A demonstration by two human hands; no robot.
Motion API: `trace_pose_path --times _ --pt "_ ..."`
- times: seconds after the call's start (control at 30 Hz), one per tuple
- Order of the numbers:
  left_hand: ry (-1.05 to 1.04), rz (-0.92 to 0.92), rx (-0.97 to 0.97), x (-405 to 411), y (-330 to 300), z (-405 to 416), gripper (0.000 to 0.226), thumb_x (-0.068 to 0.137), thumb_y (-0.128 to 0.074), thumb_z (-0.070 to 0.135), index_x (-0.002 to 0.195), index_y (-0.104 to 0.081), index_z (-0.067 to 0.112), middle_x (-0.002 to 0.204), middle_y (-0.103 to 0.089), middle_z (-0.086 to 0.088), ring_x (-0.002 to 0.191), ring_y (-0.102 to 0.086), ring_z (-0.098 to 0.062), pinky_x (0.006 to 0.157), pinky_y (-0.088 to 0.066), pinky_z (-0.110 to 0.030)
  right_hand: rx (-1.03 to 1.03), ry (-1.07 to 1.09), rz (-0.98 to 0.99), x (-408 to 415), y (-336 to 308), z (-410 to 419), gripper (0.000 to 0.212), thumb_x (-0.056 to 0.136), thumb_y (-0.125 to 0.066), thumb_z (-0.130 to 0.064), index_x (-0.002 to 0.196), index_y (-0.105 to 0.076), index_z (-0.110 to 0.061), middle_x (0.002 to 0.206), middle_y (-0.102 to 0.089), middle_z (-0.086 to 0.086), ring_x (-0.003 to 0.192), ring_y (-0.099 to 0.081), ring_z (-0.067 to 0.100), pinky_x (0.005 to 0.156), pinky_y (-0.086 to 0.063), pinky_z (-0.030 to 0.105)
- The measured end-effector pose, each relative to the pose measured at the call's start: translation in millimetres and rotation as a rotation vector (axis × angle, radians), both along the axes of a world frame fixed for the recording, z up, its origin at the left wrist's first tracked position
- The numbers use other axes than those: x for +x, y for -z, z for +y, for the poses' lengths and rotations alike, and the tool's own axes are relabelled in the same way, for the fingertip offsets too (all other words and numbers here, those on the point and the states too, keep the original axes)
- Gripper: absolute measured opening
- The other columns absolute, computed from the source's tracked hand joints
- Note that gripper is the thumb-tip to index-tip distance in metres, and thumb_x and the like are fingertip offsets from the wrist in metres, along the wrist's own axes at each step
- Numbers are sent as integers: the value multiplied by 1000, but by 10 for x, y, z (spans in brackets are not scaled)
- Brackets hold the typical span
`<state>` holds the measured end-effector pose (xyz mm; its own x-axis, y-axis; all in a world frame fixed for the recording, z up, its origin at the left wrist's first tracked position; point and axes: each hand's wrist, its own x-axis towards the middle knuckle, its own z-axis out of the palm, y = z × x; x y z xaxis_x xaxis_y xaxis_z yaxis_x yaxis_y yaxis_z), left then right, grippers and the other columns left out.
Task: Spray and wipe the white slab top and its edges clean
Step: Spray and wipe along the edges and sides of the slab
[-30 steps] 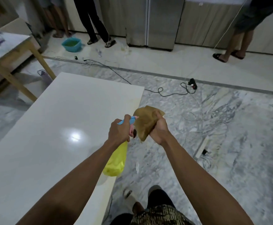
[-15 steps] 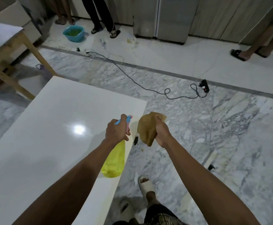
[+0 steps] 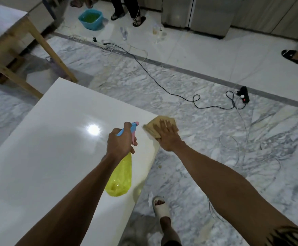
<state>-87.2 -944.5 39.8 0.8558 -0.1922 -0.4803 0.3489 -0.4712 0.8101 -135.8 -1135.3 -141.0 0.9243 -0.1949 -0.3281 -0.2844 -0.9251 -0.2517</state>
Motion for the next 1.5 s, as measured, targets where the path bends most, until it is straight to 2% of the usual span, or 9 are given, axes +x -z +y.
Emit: trace_pose_path --times 0.07,0.2,0.33,0.53,0.87,0.97,1.1,1.3,1.5 --pt "-18 9 22 6 68 93 39 106 -43 29 99 -81 28 67 -66 -13 68 -71 -26 42 -49 -28 -19 -21 30 -74 180 71 70 98 -30 -47 159 -7 -22 165 4 17 151 6 42 121 3 57" --pt "-33 10 84 18 182 318 44 108 -42 29 85 -79 25 56 -67 -2 65 -71 -28 47 -53 -31 -8 -21 -77 66 114 12 65 95 -27 -45 154 -32 -20 162 -18 21 150 -12 45 120 4 56" --pt "-13 -4 147 -15 272 517 45 109 -40 31 88 -79 29 57 -68 0 66 -71 -31 53 -57 -35 6 46 -88 217 84 149 59 104 -31 -43 158 -17 -23 166 -1 13 153 6 34 122 9 51" --pt "-18 -1 153 -45 282 708 44 109 -42 30 84 -78 29 61 -68 -8 66 -71 -34 52 -54 -33 62 175 -117 96 219 536 68 95 -17 -51 155 -30 -20 163 -16 21 150 -6 44 120 1 61" --pt "5 -25 100 -234 224 937 42 109 -42 31 87 -78 25 66 -69 -10 67 -71 -31 47 -54 -30 92 167 -145 -286 195 1142 73 92 -10 -53 156 -26 -21 163 -13 21 150 -3 45 118 6 58" --pt "42 -37 83 -360 198 1069 43 110 -43 31 87 -78 22 67 -70 -10 69 -72 -33 50 -55 -31 91 165 -86 -464 176 1441 75 90 -6 -54 159 -15 -24 165 -2 18 151 7 42 119 11 56" --pt "52 -29 43 -633 170 1453 39 110 -44 33 96 -78 25 75 -72 -14 71 -72 -29 43 -51 -28 52 186 -18 -749 165 1875 64 104 -26 -47 159 -3 -26 165 10 14 151 15 37 120 12 55" --pt "84 0 22 -1176 215 2333 47 98 -49 45 96 -80 10 82 -78 -17 77 -77 -44 55 -54 -36 89 229 78 -1284 129 2748 64 104 -17 -53 157 9 -30 164 22 9 149 26 33 119 19 52" --pt "49 46 62 -1703 289 3235 63 83 -44 56 108 -80 10 66 -71 -10 72 -76 -39 59 -58 -39 67 235 2 -1885 125 3722 64 103 -20 -55 159 -5 -27 166 8 13 151 14 37 119 12 53"
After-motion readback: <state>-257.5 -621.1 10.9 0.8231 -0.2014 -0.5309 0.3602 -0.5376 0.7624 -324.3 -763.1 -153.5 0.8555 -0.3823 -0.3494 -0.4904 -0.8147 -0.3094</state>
